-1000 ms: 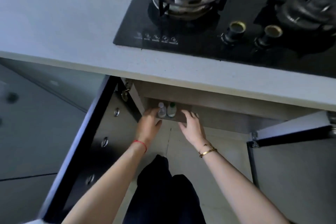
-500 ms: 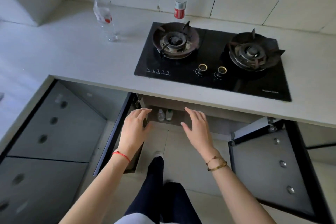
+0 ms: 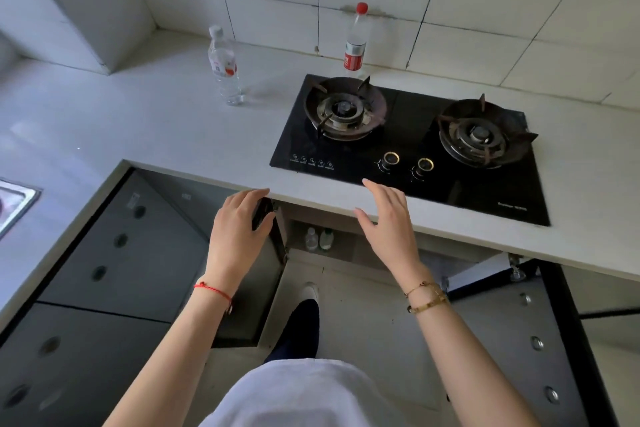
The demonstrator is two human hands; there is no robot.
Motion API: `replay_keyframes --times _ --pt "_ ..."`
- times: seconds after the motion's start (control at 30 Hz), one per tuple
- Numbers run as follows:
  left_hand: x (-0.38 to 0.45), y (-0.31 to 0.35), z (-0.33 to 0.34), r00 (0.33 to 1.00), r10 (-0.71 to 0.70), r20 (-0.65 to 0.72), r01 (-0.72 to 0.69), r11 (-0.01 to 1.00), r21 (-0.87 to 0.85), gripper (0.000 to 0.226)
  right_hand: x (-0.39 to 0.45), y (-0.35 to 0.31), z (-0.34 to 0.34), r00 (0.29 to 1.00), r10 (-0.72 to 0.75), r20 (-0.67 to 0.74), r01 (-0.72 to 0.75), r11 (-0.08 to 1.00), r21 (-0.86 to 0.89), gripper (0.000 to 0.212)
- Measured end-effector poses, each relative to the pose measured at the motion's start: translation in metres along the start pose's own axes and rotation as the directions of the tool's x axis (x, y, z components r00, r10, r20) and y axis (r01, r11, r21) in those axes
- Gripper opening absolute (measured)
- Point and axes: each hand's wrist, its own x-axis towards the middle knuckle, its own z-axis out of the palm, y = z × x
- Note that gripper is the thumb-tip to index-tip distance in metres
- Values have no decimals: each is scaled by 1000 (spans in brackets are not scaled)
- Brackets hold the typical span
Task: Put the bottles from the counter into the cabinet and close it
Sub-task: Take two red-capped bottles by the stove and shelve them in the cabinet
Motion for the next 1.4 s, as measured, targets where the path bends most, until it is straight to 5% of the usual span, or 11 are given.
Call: replay_keyframes --times 0.63,0.87,1.07,1.4 --pt "285 -48 -28 958 -10 -287 8 1000 -11 44 294 -22 30 987 -140 -83 139 990 -10 53" --pt "390 -72 -19 949 -127 -287 123 992 -30 54 380 -21 37 985 -167 -45 168 986 22 51" --pt "455 -89 -3 959 -243 -148 254 965 63 60 441 -13 48 982 -186 -17 187 982 24 52" --pt "490 -91 15 962 -249 -109 258 963 76 28 495 12 58 982 -189 -16 189 982 13 51"
